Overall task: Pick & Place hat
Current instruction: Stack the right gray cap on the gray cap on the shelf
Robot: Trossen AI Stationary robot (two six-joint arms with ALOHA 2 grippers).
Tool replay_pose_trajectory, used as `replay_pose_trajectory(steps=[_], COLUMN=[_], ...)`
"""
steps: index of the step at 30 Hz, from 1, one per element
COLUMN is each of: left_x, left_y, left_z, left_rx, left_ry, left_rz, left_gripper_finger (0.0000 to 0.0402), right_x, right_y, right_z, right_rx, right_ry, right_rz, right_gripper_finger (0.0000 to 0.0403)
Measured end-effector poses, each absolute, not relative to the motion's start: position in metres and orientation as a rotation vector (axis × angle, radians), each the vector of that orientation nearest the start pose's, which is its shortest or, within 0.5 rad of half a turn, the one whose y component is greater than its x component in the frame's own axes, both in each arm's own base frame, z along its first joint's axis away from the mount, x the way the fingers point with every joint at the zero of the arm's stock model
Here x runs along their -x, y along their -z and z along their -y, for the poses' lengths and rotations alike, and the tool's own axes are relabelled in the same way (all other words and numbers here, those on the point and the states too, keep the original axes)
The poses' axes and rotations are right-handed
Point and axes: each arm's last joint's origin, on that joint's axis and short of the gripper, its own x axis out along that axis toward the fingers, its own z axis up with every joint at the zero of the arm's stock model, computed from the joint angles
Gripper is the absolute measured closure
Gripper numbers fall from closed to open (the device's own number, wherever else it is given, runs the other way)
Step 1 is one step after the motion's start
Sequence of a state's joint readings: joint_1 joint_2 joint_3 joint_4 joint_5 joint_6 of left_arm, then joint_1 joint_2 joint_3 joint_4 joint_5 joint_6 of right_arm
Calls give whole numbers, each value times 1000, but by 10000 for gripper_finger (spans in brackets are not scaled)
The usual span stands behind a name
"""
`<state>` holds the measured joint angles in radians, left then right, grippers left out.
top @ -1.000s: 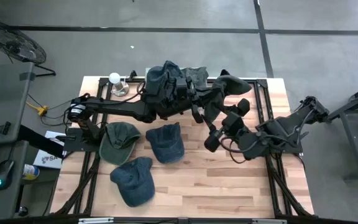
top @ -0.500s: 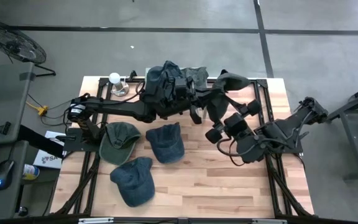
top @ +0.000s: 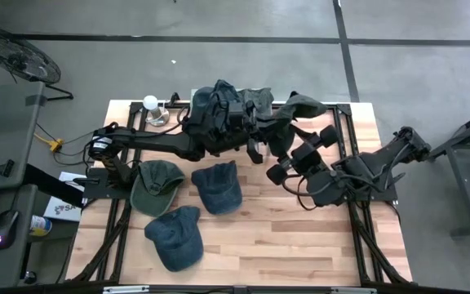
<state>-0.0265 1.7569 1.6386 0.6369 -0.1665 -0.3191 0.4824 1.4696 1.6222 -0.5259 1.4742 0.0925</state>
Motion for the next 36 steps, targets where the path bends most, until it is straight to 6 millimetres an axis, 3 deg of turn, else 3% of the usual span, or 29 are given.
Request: replay_pose_trajectory(steps=[10,20,36], left_x=[-403,-403,-402], left_y=[-441,-441,-440], left_z=[7,7,12], left_rx=[360,351,147], left_ry=[-32,-26,115], left_rz=[525,519,438], left_gripper_finger=[402,383,139], right_x=[-273,-257,-210], right_y=[-437,-445,-452], right_z=[-111,-105,-84], right_rx=[204,43,-153], right_ry=[870,708,558], right_rz=[-187,-175,-274], right_gripper_finger=[385,399,402])
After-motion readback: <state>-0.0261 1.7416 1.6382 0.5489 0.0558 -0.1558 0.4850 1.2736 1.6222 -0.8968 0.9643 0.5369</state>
